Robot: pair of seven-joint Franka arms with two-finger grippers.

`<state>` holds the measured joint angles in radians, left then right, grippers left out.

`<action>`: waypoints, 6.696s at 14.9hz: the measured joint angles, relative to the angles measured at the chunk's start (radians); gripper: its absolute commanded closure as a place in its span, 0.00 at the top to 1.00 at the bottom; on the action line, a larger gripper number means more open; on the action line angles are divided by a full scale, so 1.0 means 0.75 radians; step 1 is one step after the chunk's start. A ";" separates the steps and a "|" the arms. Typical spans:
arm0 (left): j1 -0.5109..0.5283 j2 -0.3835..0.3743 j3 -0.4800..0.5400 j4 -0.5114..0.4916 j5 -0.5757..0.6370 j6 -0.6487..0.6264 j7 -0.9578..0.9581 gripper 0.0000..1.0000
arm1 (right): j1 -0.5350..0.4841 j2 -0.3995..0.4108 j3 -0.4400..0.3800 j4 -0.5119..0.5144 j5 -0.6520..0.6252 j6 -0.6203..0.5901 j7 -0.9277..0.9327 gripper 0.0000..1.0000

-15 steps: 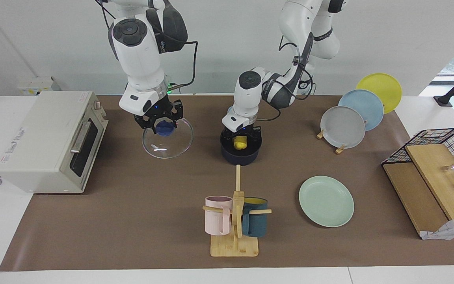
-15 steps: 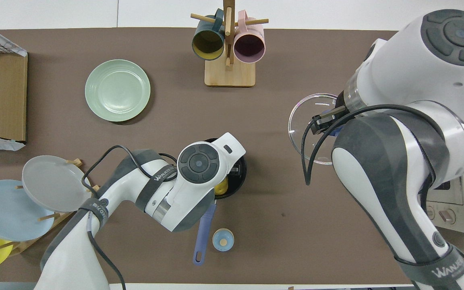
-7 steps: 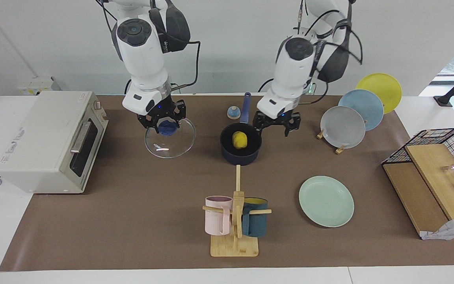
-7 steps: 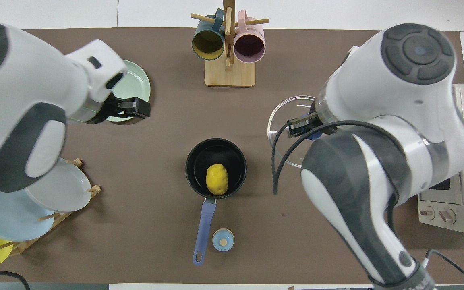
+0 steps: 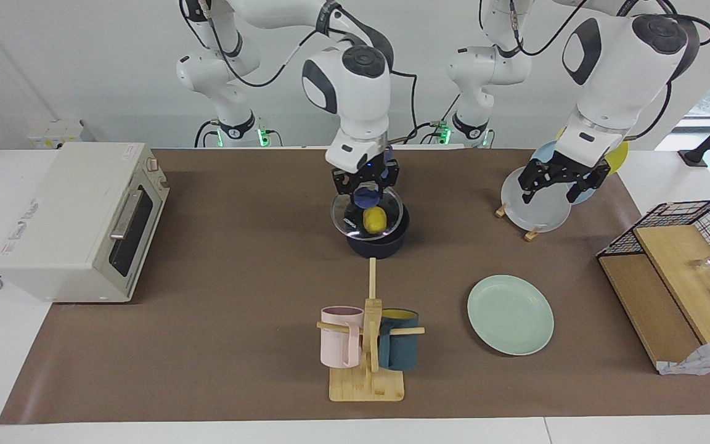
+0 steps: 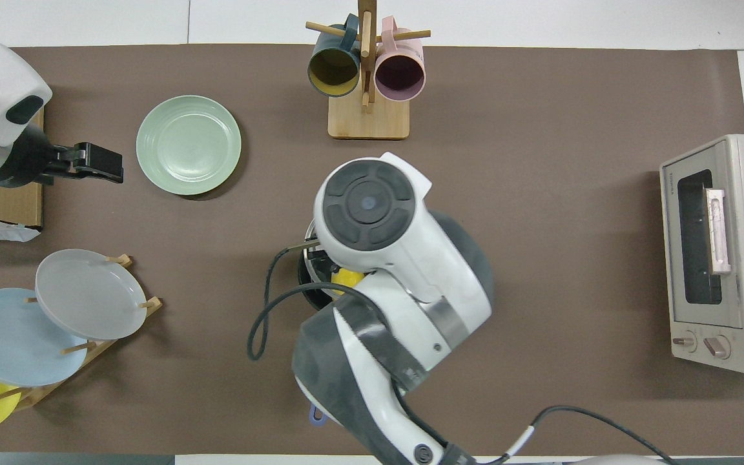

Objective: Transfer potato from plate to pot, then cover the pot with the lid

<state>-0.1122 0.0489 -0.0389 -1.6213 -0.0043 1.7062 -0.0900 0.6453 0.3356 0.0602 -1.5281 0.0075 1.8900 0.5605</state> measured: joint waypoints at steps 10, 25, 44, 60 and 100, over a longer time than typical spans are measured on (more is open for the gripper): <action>0.003 -0.048 -0.001 0.057 0.028 -0.202 0.001 1.00 | 0.067 0.103 -0.009 0.039 -0.049 -0.048 0.116 0.00; 0.017 -0.092 -0.028 -0.022 -0.041 -0.102 0.000 1.00 | 0.085 0.066 -0.011 -0.063 -0.054 0.013 0.159 0.00; 0.023 -0.096 -0.027 -0.029 -0.038 -0.149 0.000 1.00 | 0.091 -0.064 -0.013 -0.306 -0.099 0.301 0.165 0.00; 0.034 -0.098 -0.026 -0.029 -0.034 -0.149 0.000 1.00 | 0.098 -0.059 -0.008 -0.355 -0.155 0.360 0.165 1.00; 0.088 -0.099 -0.020 -0.001 -0.012 -0.179 0.017 1.00 | -0.801 -0.440 -0.040 0.014 -0.079 -0.602 -0.647 1.00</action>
<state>-0.0465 -0.0253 -0.0535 -1.6217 -0.0130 1.5722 -0.0776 0.0447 0.0054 0.0305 -1.5179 -0.0520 1.4387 0.0752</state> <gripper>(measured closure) 0.000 0.000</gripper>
